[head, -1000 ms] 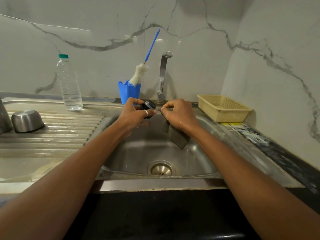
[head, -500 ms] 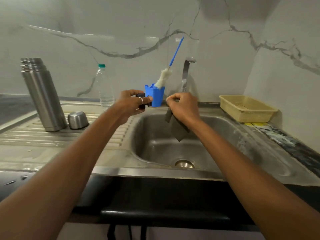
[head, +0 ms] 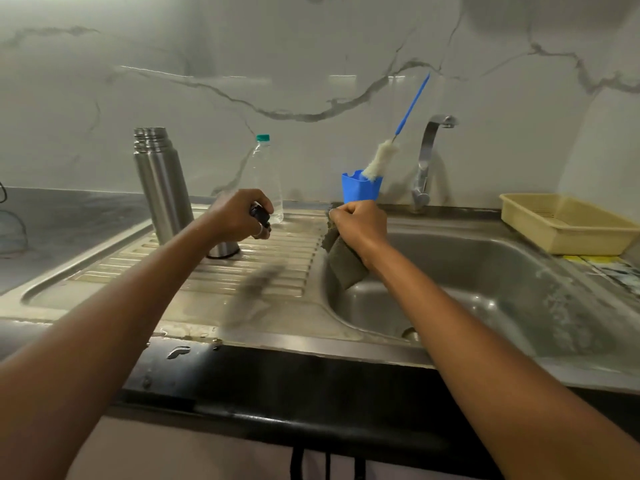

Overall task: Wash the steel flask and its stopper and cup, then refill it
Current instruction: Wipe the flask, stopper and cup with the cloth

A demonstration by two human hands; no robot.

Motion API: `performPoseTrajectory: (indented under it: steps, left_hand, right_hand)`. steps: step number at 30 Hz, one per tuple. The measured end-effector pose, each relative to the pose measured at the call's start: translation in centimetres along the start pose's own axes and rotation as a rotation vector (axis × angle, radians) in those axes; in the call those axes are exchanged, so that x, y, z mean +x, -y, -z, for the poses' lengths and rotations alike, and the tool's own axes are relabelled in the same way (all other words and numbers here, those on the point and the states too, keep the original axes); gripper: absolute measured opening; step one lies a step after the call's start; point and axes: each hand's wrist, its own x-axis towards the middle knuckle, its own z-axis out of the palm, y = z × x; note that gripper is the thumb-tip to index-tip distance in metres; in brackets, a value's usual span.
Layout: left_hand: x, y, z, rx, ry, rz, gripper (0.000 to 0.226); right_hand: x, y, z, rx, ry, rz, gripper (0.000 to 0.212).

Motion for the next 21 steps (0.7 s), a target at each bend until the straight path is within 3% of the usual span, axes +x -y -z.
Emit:
performPoseTrajectory:
  steps: [7, 15, 21]
  left_hand:
    - [0.0, 1.2, -1.4, 0.193, 0.134, -0.098, 0.045]
    - [0.8, 1.8, -2.0, 0.286, 0.178, -0.108, 0.048]
    - [1.3, 2.2, -2.3, 0.311, 0.212, -0.070, 0.071]
  right_hand:
    - [0.5, -1.8, 0.0, -0.047, -0.017, -0.001, 0.032]
    - [0.5, -1.9, 0.3, -0.091, 0.007, 0.058, 0.022]
    - [0.2, -1.7, 0.0, -0.097, 0.037, 0.092, 0.019]
